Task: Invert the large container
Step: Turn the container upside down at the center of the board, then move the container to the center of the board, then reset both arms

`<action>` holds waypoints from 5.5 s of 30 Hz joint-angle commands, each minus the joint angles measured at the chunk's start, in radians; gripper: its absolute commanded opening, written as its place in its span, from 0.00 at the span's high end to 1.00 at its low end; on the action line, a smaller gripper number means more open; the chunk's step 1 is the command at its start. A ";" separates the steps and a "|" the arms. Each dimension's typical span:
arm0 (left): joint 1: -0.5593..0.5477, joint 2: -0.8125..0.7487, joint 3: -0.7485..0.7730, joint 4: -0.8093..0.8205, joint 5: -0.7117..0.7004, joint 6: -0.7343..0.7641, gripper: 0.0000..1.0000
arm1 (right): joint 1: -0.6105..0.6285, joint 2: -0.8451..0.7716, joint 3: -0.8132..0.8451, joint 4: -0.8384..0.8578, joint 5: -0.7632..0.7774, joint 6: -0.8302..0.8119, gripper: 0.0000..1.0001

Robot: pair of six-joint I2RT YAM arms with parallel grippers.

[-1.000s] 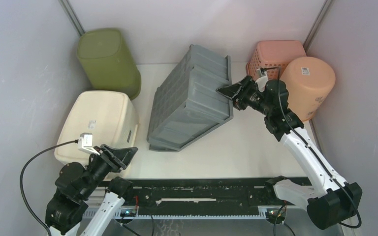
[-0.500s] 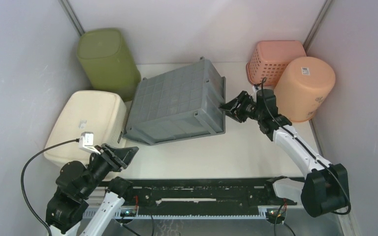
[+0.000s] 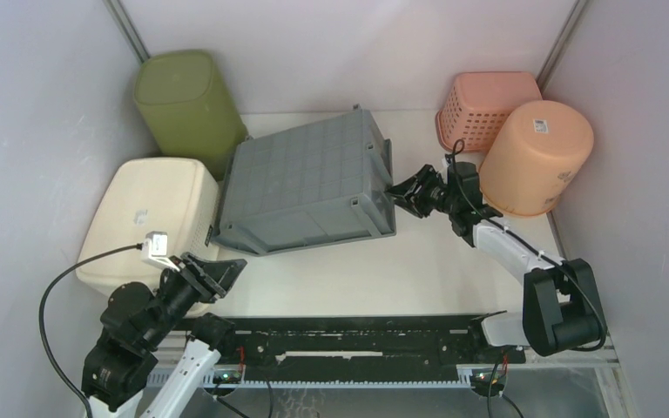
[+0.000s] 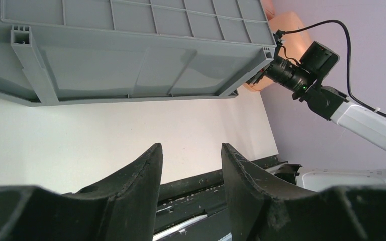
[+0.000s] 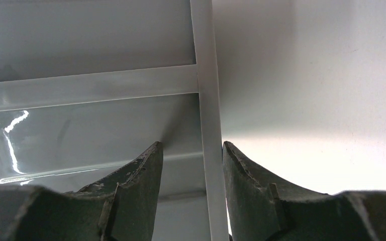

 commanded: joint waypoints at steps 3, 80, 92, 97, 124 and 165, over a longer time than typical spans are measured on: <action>0.005 0.022 -0.023 0.057 0.014 -0.007 0.49 | 0.017 0.028 -0.011 0.148 -0.096 0.027 0.45; 0.007 0.709 -0.232 0.616 -0.420 0.113 0.22 | 0.667 0.085 0.297 -0.341 0.753 -0.435 0.40; 0.009 1.129 -0.047 0.795 -0.355 0.171 0.23 | 0.412 0.077 0.285 -0.405 0.779 -0.435 0.40; 0.010 1.299 0.077 0.824 -0.331 0.209 0.24 | 0.283 0.121 0.306 -0.358 0.675 -0.452 0.40; 0.113 1.577 0.371 0.913 -0.050 0.334 0.24 | -0.006 0.421 0.624 -0.323 0.451 -0.531 0.37; 0.270 0.717 -0.819 1.774 -0.517 0.730 0.00 | -0.131 -0.398 -0.636 0.687 0.853 -0.891 0.00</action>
